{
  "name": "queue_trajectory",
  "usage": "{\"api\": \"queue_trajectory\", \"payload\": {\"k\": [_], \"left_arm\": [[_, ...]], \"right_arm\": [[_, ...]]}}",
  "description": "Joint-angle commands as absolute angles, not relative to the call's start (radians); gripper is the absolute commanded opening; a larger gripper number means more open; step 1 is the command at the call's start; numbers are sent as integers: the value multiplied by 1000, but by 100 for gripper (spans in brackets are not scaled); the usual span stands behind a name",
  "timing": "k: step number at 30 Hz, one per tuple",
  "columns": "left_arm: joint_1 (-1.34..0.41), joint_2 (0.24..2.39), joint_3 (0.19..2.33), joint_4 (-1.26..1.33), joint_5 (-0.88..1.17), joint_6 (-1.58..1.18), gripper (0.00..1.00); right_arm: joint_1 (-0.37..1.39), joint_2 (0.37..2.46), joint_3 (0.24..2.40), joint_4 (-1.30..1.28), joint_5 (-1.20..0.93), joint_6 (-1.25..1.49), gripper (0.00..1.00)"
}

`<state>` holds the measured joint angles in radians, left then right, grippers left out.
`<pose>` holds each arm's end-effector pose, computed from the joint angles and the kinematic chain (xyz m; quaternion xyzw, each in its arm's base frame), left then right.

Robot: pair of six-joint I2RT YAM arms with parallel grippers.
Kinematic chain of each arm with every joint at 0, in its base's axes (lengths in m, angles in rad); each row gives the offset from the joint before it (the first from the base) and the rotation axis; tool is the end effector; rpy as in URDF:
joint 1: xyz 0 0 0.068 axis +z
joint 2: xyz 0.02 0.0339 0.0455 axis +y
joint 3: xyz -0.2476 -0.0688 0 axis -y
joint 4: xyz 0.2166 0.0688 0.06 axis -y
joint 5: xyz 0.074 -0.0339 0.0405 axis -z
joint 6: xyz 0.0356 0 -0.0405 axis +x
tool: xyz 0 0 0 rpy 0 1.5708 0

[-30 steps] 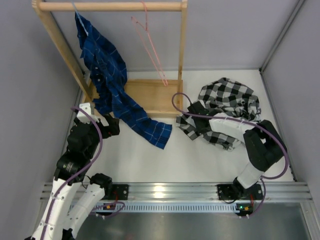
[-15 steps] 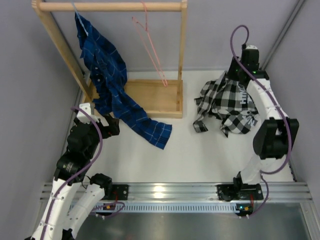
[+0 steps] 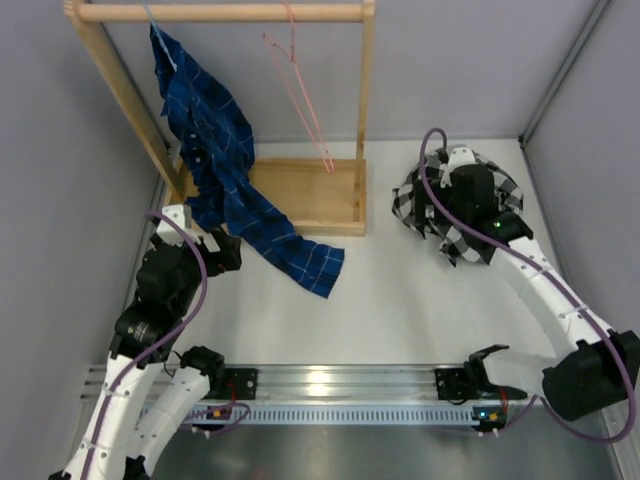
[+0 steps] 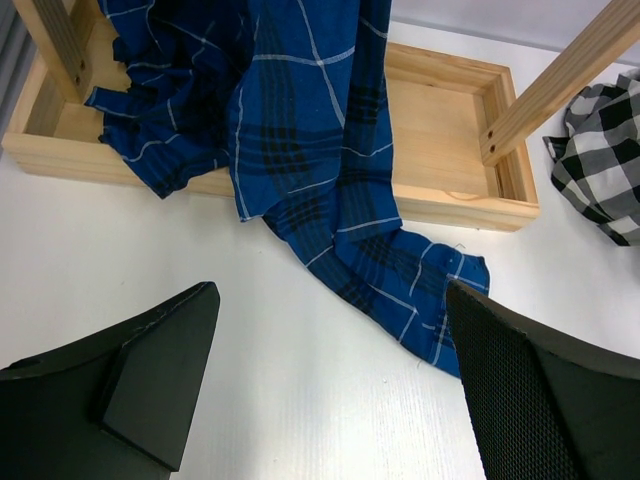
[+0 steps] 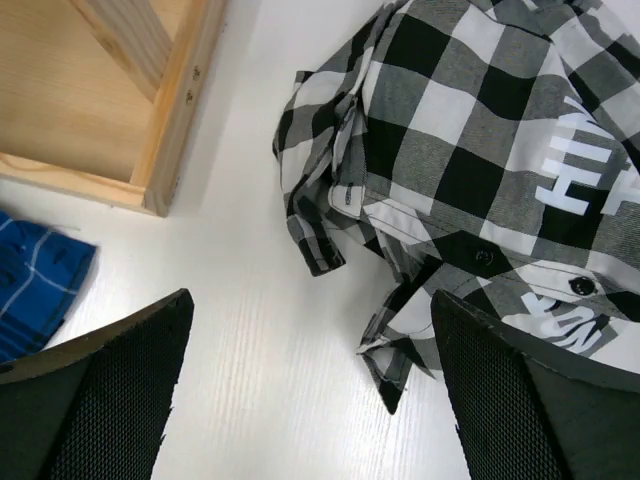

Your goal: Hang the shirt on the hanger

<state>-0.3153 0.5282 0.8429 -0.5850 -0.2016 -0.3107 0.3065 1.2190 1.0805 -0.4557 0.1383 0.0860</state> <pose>0.0958 -0.0238 0.3333 -0.0591 0.7920 -0.1093 0.5977 0.2379 0.0702 0.3143 -0.0647 0.8792 0.0314 0.4709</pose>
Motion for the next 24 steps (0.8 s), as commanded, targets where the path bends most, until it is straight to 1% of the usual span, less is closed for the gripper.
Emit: {"api": "queue_trajectory", "payload": {"k": [1, 2, 3, 5, 8, 9, 11, 16, 18, 19, 22, 24], "left_arm": [[-319, 538, 834, -532, -178, -298, 98], [-319, 540, 836, -531, -173, -296, 98], [-319, 543, 836, -532, -172, -295, 98], [-319, 537, 833, -532, -173, -293, 98], [-319, 529, 830, -532, -172, -296, 98], [-319, 532, 831, -531, -169, -296, 98], [-319, 545, 834, -531, -161, -295, 98], [-321, 543, 831, -531, -155, -293, 98], [-319, 541, 831, -531, -156, -295, 98], [-319, 540, 831, -529, -155, -295, 98], [-319, 541, 831, -529, -153, -293, 98], [-319, 543, 831, -531, -152, -293, 98]], "right_arm": [[350, 1261, 1023, -367, 262, 11, 97], [350, 1310, 1029, -373, 303, 9, 94], [351, 1333, 1048, -373, 327, 8, 81], [351, 1396, 1063, -368, 391, -26, 61], [351, 1483, 1097, -313, 388, -44, 55], [348, 1512, 1133, -301, 371, -46, 49], [351, 1590, 1175, -301, 316, -40, 45], [353, 1693, 1262, -290, 261, -8, 44], [353, 1747, 1290, -265, 249, -8, 43], [357, 1772, 1305, -249, 238, 36, 42], [354, 1778, 1298, -181, 181, 83, 39], [347, 1772, 1298, -127, 80, 107, 36]]}}
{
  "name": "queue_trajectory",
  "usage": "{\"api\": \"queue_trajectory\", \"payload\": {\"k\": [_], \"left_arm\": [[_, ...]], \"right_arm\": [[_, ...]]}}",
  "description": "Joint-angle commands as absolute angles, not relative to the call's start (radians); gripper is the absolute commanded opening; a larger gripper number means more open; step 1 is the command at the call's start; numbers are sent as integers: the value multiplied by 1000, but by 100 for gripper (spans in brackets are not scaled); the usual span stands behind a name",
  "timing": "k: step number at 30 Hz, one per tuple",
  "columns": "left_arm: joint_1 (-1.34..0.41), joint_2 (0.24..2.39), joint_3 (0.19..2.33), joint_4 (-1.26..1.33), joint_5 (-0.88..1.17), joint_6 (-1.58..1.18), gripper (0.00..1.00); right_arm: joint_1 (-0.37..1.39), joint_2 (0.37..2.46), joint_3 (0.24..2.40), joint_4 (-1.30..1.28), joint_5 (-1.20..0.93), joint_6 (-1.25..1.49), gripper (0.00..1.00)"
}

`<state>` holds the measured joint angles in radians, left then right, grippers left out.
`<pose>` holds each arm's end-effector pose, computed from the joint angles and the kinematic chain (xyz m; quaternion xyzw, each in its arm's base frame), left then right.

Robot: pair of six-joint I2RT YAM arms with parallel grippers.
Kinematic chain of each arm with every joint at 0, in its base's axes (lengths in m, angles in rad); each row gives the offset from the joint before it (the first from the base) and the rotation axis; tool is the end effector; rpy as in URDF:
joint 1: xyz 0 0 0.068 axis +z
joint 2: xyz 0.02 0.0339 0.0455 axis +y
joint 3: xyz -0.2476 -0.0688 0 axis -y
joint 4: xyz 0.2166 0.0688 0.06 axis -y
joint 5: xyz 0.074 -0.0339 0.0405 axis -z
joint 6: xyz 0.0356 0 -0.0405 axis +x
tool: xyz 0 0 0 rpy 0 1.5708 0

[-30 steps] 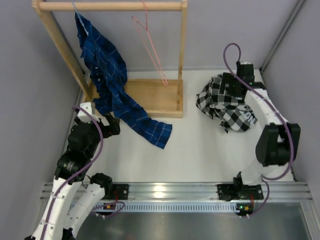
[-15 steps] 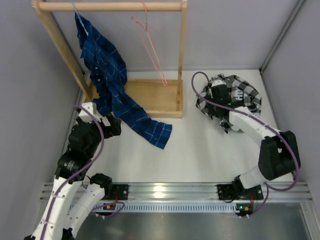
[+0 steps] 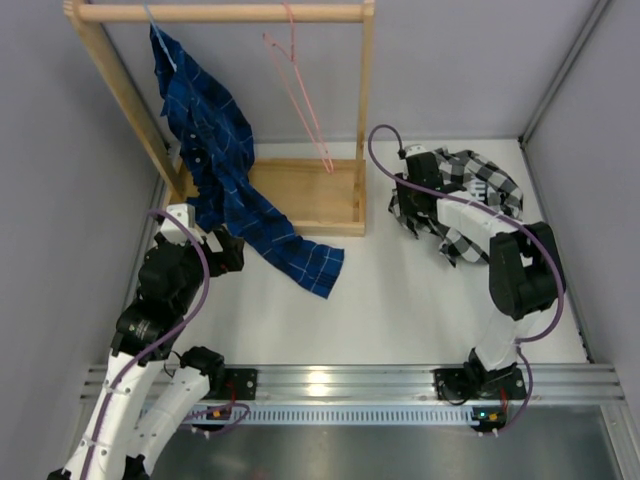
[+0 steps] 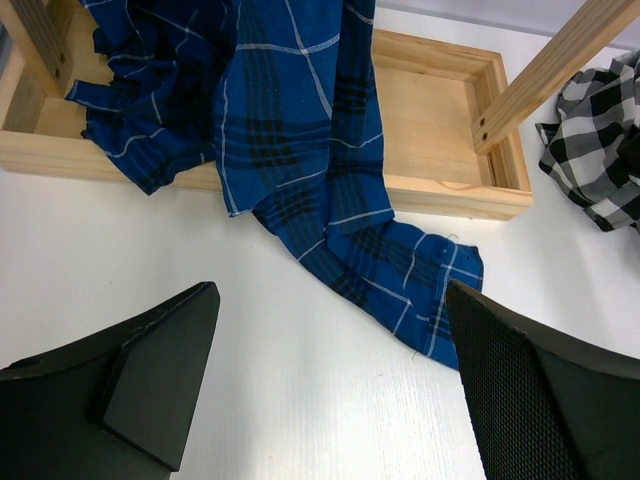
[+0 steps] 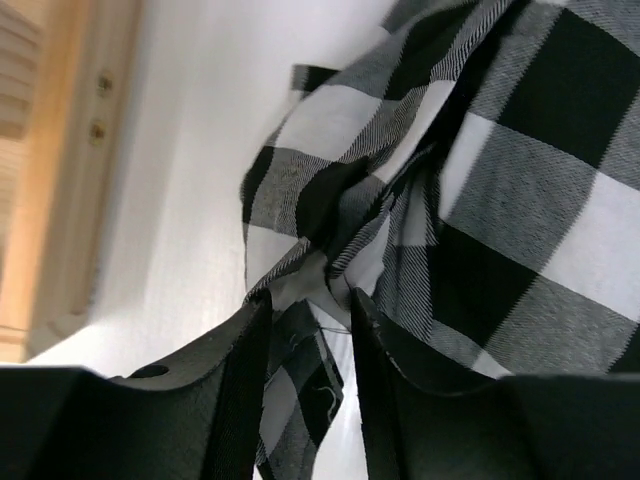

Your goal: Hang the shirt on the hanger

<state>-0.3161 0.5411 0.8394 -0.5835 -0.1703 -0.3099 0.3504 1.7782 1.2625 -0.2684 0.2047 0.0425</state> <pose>0.0987 -0.0259 0.3314 -0.0485 0.7977 -0.1191 0.5892 0.3463 0.1189 0.2243 -0.1022 0.9139 -0.0181 0.3924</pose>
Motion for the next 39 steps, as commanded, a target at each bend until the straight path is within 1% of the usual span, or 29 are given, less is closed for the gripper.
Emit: {"api": "queue_trajectory", "payload": {"k": [1, 4, 5, 7, 8, 10, 12, 13, 14, 17, 22, 29, 32, 35, 36, 37, 38, 39], "left_arm": [[-321, 545, 833, -529, -150, -291, 98], [-321, 543, 831, -528, -147, -293, 98], [-319, 540, 830, -529, -147, -293, 98], [-319, 541, 830, -529, -147, -291, 98], [-321, 541, 830, -528, -146, -291, 98], [-321, 541, 830, -528, -144, -291, 98], [-321, 541, 830, -529, -143, -290, 98], [-319, 538, 830, -529, -144, -290, 98], [-321, 540, 830, -528, -143, -291, 98], [-321, 538, 830, -528, -141, -290, 98], [-321, 538, 831, -528, -143, -290, 98], [-321, 542, 830, -529, -138, -290, 98], [-321, 542, 831, -528, -138, -288, 98], [-321, 546, 830, -528, -137, -288, 98], [-321, 546, 830, -526, -135, -288, 98], [-319, 548, 830, -526, -133, -288, 98], [-321, 548, 830, -528, -130, -288, 98], [-321, 549, 828, -526, -123, -285, 98]], "right_arm": [[347, 1772, 1305, -129, 66, 121, 36], [344, 1760, 1307, -127, 8, 146, 33], [342, 1750, 1302, -126, -96, 150, 33], [339, 1743, 1298, -123, -155, 169, 33], [339, 1727, 1292, -121, -167, 175, 36], [337, 1691, 1275, -121, -105, 190, 38], [333, 1668, 1264, -129, 10, 173, 39], [334, 1660, 1266, -155, 70, 160, 41], [334, 1652, 1278, -170, 153, 144, 46], [333, 1658, 1296, -231, 268, 89, 46], [331, 1666, 1285, -262, 339, 69, 48], [327, 1793, 1348, -267, 249, 86, 45], [325, 1873, 1399, -282, 297, 77, 42], [327, 1914, 1436, -299, 407, 69, 32], [328, 1911, 1434, -298, 440, 69, 18], [340, 1905, 1430, -299, 484, 71, 10], [348, 1876, 1422, -290, 555, 71, 5], [351, 1853, 1395, -278, 564, 74, 0]]}}
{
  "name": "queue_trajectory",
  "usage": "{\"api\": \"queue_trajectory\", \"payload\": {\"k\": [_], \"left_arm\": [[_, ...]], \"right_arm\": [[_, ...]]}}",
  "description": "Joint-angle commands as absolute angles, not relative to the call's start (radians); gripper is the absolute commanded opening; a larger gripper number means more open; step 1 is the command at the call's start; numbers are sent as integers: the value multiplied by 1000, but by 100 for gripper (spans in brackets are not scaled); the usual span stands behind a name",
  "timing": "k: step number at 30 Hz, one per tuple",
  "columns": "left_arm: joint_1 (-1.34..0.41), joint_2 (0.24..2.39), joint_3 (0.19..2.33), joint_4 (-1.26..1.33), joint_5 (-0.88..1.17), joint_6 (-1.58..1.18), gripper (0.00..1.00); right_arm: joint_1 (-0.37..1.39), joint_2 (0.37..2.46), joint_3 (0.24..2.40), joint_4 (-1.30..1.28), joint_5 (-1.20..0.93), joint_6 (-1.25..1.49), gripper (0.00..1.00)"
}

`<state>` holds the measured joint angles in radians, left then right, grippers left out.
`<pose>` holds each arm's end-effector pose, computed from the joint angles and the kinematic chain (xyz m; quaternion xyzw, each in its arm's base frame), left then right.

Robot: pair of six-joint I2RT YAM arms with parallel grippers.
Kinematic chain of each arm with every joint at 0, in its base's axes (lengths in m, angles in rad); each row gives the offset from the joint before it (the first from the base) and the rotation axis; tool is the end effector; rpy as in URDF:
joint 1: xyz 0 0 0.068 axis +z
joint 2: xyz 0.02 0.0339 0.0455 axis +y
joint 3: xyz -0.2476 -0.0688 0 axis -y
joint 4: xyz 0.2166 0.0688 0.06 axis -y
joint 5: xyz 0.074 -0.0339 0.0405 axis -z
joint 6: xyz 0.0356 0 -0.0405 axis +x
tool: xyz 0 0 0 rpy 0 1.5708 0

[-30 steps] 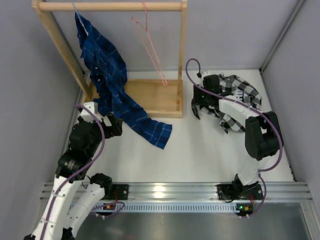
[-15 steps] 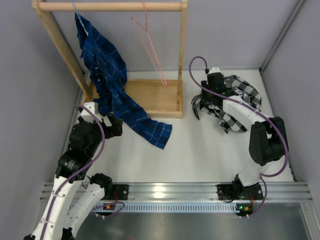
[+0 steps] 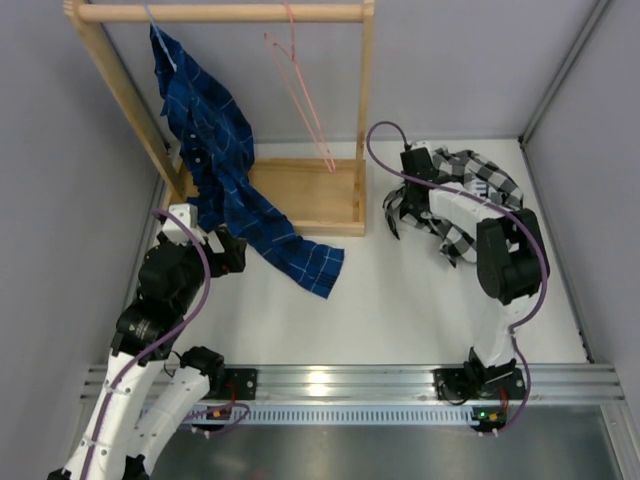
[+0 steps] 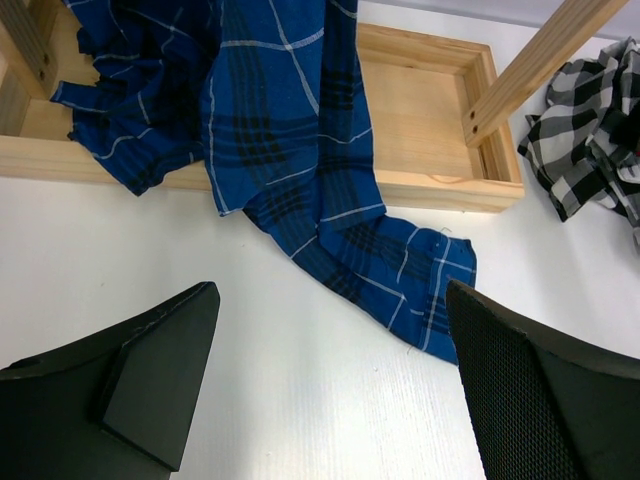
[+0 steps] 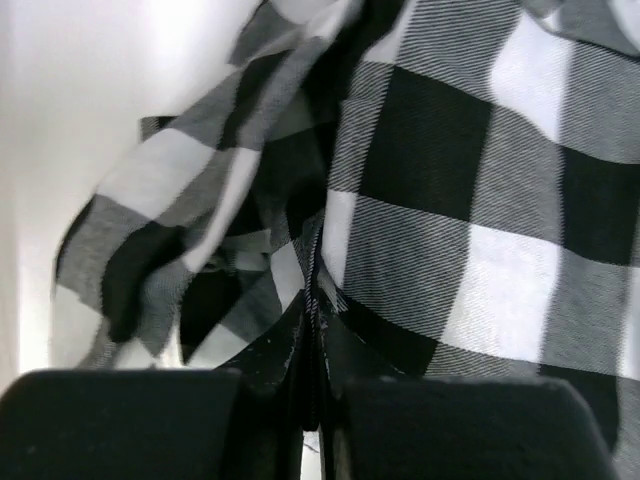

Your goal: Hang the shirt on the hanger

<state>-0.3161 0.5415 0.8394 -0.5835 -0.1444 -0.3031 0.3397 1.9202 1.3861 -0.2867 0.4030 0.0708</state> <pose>0.0986 -0.0269 0.3313 -0.0380 0.7987 -0.1271 0.5869 0.3766 0.1183 0.2094 -0.0496 0.9133 -0.1092 0.3893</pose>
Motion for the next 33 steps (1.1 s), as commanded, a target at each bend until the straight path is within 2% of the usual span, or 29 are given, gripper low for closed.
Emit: {"api": "queue_trajectory", "payload": {"k": [1, 3, 7, 10, 11, 14, 19, 21, 22, 24, 25, 28, 33], "left_arm": [[-321, 551, 828, -519, -92, -282, 98], [-321, 552, 830, -512, -45, -279, 98], [-321, 546, 830, -465, 194, -273, 98], [-321, 545, 810, -379, 378, -378, 98], [-321, 545, 793, -336, 494, -424, 98], [-321, 538, 684, -62, 647, -615, 98], [-340, 564, 528, 364, 588, -757, 98], [-385, 676, 473, 510, 512, -758, 98], [-467, 722, 472, 531, 470, -727, 98], [-576, 875, 517, 545, 329, -592, 98], [-680, 932, 541, 566, 306, -545, 98], [-793, 1122, 649, 600, 258, -402, 97], [-795, 1324, 728, 762, 301, -304, 97]], "right_arm": [[356, 1830, 1378, -266, 563, 78, 0], [354, 1751, 1339, -250, 516, 90, 0], [342, 1606, 1298, -287, 306, 126, 0], [333, 1514, 1293, -351, 94, 173, 0], [325, 1467, 1276, -354, -60, 190, 0], [301, 1381, 1256, -350, -310, 267, 0], [299, 1241, 1235, -333, -448, 345, 0], [298, 1204, 1226, -333, -457, 365, 0], [296, 1169, 1220, -331, -465, 371, 0], [296, 1137, 1203, -333, -492, 387, 0], [296, 1103, 1195, -334, -505, 388, 0], [295, 1034, 1158, -336, -520, 397, 0], [290, 963, 1118, -344, -584, 406, 0]]}}
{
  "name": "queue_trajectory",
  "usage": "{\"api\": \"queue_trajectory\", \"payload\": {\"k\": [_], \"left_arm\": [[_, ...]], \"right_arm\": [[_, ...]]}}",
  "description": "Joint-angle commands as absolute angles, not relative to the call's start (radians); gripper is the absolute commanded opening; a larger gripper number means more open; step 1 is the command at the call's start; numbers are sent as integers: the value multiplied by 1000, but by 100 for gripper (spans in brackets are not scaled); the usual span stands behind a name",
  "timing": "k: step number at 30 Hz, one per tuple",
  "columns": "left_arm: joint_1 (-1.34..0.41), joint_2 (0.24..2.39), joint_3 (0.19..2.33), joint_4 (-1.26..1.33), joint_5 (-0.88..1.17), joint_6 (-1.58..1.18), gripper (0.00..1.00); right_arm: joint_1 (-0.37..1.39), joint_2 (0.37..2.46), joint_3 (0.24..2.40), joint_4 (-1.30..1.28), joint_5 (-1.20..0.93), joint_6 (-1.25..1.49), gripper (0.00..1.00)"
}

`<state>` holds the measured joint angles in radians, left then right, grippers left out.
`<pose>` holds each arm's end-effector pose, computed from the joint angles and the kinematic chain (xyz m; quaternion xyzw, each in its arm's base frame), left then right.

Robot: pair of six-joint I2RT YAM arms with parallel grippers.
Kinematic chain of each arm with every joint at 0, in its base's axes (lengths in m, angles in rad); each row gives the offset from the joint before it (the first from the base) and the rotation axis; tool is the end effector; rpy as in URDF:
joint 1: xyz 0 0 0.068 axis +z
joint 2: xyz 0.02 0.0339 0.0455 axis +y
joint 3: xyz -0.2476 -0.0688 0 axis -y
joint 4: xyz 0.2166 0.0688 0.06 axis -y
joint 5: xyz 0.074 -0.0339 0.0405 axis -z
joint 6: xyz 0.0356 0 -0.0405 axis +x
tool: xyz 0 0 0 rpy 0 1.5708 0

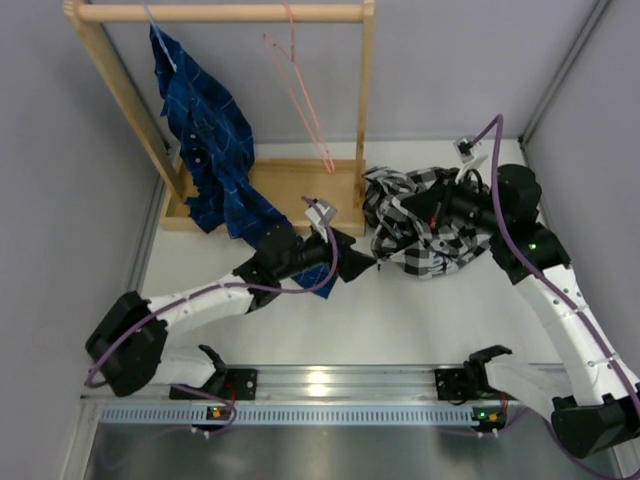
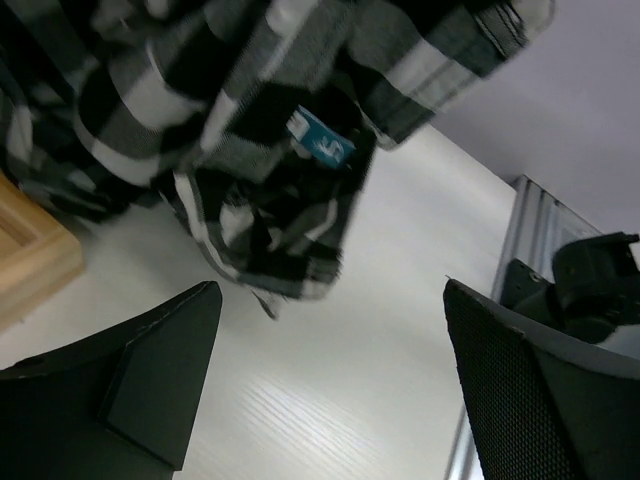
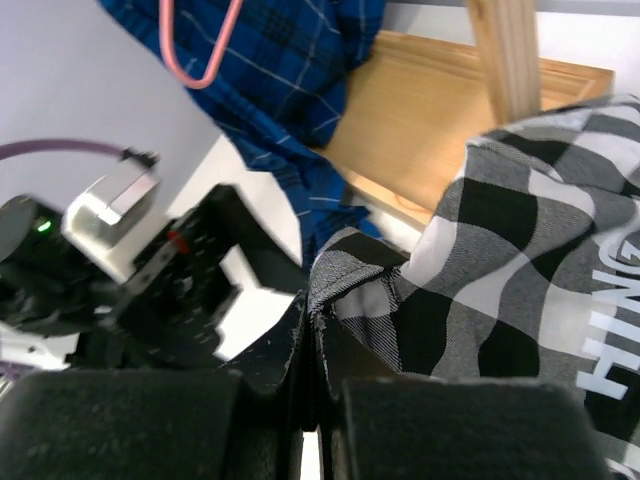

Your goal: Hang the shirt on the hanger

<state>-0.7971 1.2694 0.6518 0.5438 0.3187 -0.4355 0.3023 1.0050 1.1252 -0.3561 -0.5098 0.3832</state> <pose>0.1774 -0.1976 0.2655 0.2363 0.6922 -0.4833 0.4811 0.1832 0.0753 0.3835 -0.1252 0.7657 0.3878 0.4976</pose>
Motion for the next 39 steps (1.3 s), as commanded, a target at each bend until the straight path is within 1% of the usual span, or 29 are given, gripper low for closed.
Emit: {"api": "queue_trajectory", "payload": {"k": [1, 8, 12, 15, 16, 18, 20, 21, 22, 24, 25, 27, 28, 30, 31, 32, 33, 34, 35, 36, 37, 38, 39], "left_arm": [[-795, 1372, 764, 762, 311, -296, 95], [-795, 1509, 836, 851, 313, -242, 94], [-795, 1542, 859, 906, 367, -233, 91], [-795, 1557, 865, 933, 389, -219, 85], [-795, 1566, 874, 937, 402, -218, 76], [-795, 1594, 908, 937, 440, -215, 68], [-795, 1611, 926, 940, 456, -215, 50], [-795, 1620, 940, 939, 462, -213, 41], [-795, 1627, 943, 939, 468, -215, 23], [-795, 1623, 925, 939, 463, -215, 7], [-795, 1597, 911, 937, 431, -213, 0], [-798, 1547, 868, 919, 373, -204, 0], [-802, 1472, 814, 908, 289, -196, 0], [-825, 1380, 772, 818, 207, -161, 0], [-834, 1333, 770, 760, 172, -153, 0], [-853, 1251, 788, 601, 114, -143, 0], [-860, 1218, 814, 509, 94, -141, 0], [-870, 1189, 845, 417, 75, -141, 0], [-877, 1151, 917, 326, 49, -155, 0], [-884, 1138, 951, 175, 48, -164, 0], [-885, 1131, 980, 103, 46, -175, 0], [-885, 1126, 1036, 42, 43, -189, 0], [-887, 1126, 1061, -18, 35, -198, 0]], "right_arm": [[290, 950, 1114, -345, -615, 408, 0], [290, 888, 1103, -383, -675, 399, 0], [290, 879, 1123, -406, -673, 391, 0], [288, 879, 1137, -411, -686, 400, 0], [288, 877, 1146, -410, -692, 400, 0], [288, 874, 1154, -411, -693, 405, 0], [288, 873, 1164, -411, -698, 403, 0], [288, 870, 1167, -413, -693, 402, 0], [285, 867, 1169, -413, -678, 399, 0], [281, 856, 1167, -420, -649, 390, 0], [278, 853, 1164, -425, -609, 377, 0], [273, 839, 1157, -428, -566, 364, 2], [273, 833, 1143, -429, -517, 351, 11], [272, 819, 1120, -428, -482, 342, 20], [273, 818, 1115, -428, -486, 324, 43], [272, 818, 1111, -431, -494, 315, 59], [273, 815, 1109, -439, -498, 298, 73], [272, 810, 1111, -463, -485, 270, 94], [272, 805, 1111, -475, -467, 264, 99], [273, 787, 1106, -482, -451, 258, 99], [273, 779, 1104, -479, -469, 243, 99], [272, 776, 1103, -463, -520, 233, 99], [273, 785, 1117, -451, -654, 226, 99]]}}
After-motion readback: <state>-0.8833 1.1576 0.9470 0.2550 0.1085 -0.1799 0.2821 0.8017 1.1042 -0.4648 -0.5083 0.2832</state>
